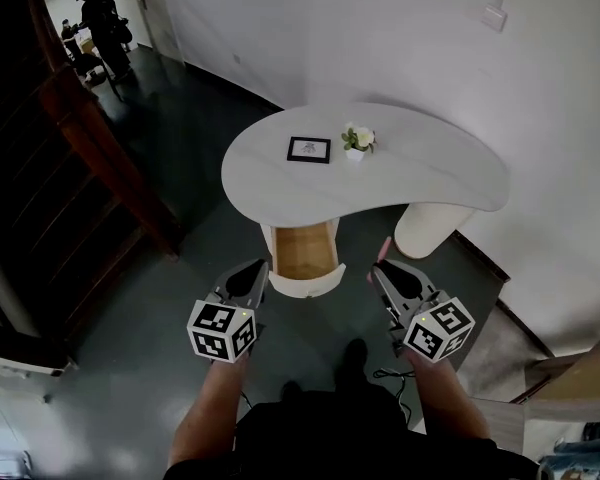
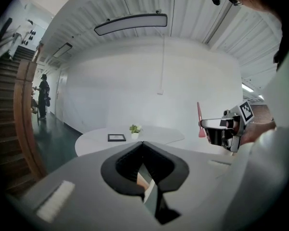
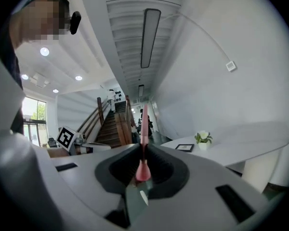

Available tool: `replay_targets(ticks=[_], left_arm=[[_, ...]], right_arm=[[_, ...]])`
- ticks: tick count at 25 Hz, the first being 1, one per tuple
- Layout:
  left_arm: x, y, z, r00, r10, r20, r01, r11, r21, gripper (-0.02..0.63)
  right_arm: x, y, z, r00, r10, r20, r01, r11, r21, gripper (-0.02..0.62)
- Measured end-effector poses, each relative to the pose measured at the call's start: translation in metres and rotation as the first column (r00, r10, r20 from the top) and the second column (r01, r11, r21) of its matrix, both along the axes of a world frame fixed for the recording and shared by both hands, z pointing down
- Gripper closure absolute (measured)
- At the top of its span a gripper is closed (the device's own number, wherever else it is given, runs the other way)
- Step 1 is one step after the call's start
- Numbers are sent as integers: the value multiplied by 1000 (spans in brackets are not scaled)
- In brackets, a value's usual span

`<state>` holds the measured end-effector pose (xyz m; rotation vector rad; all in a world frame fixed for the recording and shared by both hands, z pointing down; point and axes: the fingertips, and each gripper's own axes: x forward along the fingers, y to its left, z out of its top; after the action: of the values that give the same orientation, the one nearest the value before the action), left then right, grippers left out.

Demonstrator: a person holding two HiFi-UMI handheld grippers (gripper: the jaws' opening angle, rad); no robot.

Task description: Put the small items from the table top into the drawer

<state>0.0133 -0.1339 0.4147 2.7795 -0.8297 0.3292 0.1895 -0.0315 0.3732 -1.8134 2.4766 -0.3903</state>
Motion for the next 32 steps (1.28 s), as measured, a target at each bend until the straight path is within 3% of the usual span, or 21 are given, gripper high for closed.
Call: replay_targets(ticks=[8,15,22,27,32], left_arm=[[57,-31,7,992,-115,43,115,993,-10,595],[68,-45,11,975,-214,61,216,976,-34,595],[35,-62,21,962,-269,40,271,962,-43,595],[2,-77,14,964,-260,54,257,965,53,595],[-25,-90,15,959,-282,4,282,959,18,595]], right_arm=[[68,-61,16,992,-123,35,124,992,-28,543],[82,-94,31,971,-232,60,236,970,-62,543],[44,-127,41,953,-302,17,302,949,-92,543],[-2,-146,35,945,-326,-30,322,943,-81,543],[-39,-159,47,925,-373,-75,361,923,-132,543]])
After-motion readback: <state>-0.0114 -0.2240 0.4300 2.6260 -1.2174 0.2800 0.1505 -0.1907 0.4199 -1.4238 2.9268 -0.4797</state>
